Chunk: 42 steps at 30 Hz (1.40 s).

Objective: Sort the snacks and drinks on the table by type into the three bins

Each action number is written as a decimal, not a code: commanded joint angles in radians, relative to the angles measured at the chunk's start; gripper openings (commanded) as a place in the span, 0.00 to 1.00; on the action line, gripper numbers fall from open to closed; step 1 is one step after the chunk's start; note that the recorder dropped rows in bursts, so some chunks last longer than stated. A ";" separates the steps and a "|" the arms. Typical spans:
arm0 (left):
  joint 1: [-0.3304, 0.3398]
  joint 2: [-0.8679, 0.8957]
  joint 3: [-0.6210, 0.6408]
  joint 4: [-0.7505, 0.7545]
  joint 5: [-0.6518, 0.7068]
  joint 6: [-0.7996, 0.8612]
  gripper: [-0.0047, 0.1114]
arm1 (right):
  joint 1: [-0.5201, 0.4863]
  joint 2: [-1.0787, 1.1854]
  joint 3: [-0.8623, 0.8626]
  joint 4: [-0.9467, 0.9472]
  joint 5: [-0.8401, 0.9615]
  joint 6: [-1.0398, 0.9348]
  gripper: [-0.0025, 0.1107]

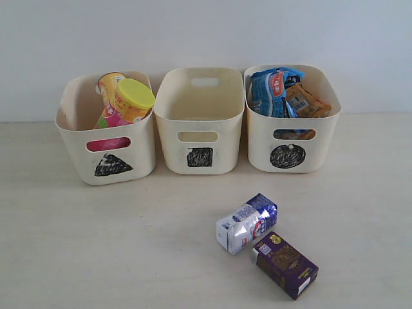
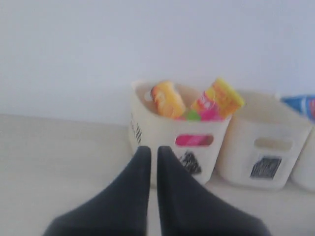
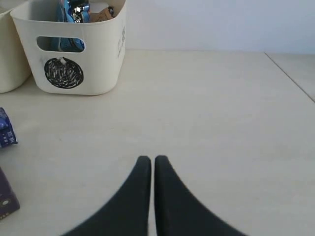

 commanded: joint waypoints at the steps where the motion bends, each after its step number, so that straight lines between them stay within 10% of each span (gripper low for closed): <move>1: 0.003 -0.003 -0.002 -0.122 -0.182 -0.051 0.07 | -0.002 -0.006 0.004 0.001 -0.001 0.001 0.02; 12: 0.003 0.022 -0.064 0.013 -0.524 -0.378 0.07 | -0.002 -0.006 0.004 0.001 -0.001 0.001 0.02; 24: -0.089 0.742 -0.598 0.720 -0.064 -0.631 0.07 | -0.002 -0.006 0.004 0.001 -0.001 0.001 0.02; 31: -0.351 1.099 -0.844 0.630 0.395 -0.324 0.07 | -0.002 -0.006 0.004 0.001 -0.001 0.001 0.02; 42: -0.599 1.401 -1.075 0.211 0.632 0.212 0.07 | -0.002 -0.006 0.004 0.001 -0.001 0.001 0.02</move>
